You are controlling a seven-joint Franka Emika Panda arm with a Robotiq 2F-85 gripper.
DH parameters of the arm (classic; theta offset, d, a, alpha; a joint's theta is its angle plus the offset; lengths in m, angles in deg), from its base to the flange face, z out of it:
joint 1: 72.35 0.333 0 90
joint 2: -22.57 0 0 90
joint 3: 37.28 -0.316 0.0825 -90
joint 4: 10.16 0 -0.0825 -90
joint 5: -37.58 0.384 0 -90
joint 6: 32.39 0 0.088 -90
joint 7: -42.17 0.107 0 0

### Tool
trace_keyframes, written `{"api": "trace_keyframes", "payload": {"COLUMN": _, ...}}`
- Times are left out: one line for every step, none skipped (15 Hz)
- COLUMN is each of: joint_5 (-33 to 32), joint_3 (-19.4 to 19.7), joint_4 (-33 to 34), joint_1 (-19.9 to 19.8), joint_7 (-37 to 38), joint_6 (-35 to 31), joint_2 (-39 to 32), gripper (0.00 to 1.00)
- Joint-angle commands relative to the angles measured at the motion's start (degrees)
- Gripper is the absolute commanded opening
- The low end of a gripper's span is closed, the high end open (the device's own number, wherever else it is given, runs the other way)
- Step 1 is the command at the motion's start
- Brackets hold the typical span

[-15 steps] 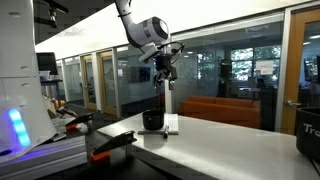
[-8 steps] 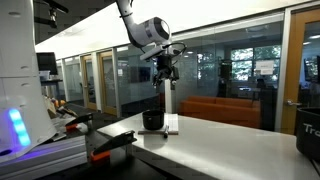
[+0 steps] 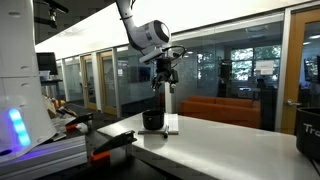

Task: Pick up the marker and put it in the cup

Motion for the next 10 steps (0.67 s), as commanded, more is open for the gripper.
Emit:
{"api": "trace_keyframes", "payload": {"joint_5": 0.84, "joint_3": 0.12, "joint_4": 1.74, "joint_1": -1.47, "joint_7": -4.71, "joint_6": -0.06, "joint_2": -4.16, "gripper": 1.0}}
{"api": "trace_keyframes", "payload": {"joint_5": 1.01, "joint_3": 0.28, "joint_4": 2.26, "joint_1": -1.85, "joint_7": -6.1, "joint_6": 0.18, "joint_2": -5.5, "gripper": 1.0}}
{"api": "trace_keyframes", "payload": {"joint_5": 1.38, "joint_3": 0.19, "joint_4": 3.05, "joint_1": -2.56, "joint_7": -8.5, "joint_6": 0.87, "joint_2": -6.82, "gripper": 1.0}}
{"api": "trace_keyframes", "payload": {"joint_5": 1.48, "joint_3": 0.09, "joint_4": 3.81, "joint_1": -3.28, "joint_7": -11.07, "joint_6": 1.49, "joint_2": -8.08, "gripper": 1.0}}
{"api": "trace_keyframes", "payload": {"joint_5": 1.32, "joint_3": 0.04, "joint_4": 5.2, "joint_1": -3.86, "joint_7": -13.87, "joint_6": 3.16, "joint_2": -9.57, "gripper": 1.0}}
{"api": "trace_keyframes", "payload": {"joint_5": 1.46, "joint_3": -0.27, "joint_4": 6.46, "joint_1": -4.56, "joint_7": -17.18, "joint_6": 5.2, "joint_2": -10.73, "gripper": 1.0}}
{"api": "trace_keyframes", "payload": {"joint_5": 1.05, "joint_3": -0.23, "joint_4": 7.42, "joint_1": -4.83, "joint_7": -19.08, "joint_6": 6.09, "joint_2": -11.76, "gripper": 1.0}}
{"api": "trace_keyframes", "payload": {"joint_5": 0.4, "joint_3": -0.02, "joint_4": 8.12, "joint_1": -4.88, "joint_7": -20.23, "joint_6": 6.42, "joint_2": -12.64, "gripper": 1.0}}
{"api": "trace_keyframes", "payload": {"joint_5": 0.29, "joint_3": -0.08, "joint_4": 8.36, "joint_1": -5.14, "joint_7": -21.35, "joint_6": 5.51, "joint_2": -13.17, "gripper": 1.0}}
{"api": "trace_keyframes", "payload": {"joint_5": 0.37, "joint_3": -0.14, "joint_4": 8.07, "joint_1": -5.4, "joint_7": -21.82, "joint_6": 3.19, "joint_2": -13.53, "gripper": 1.0}}
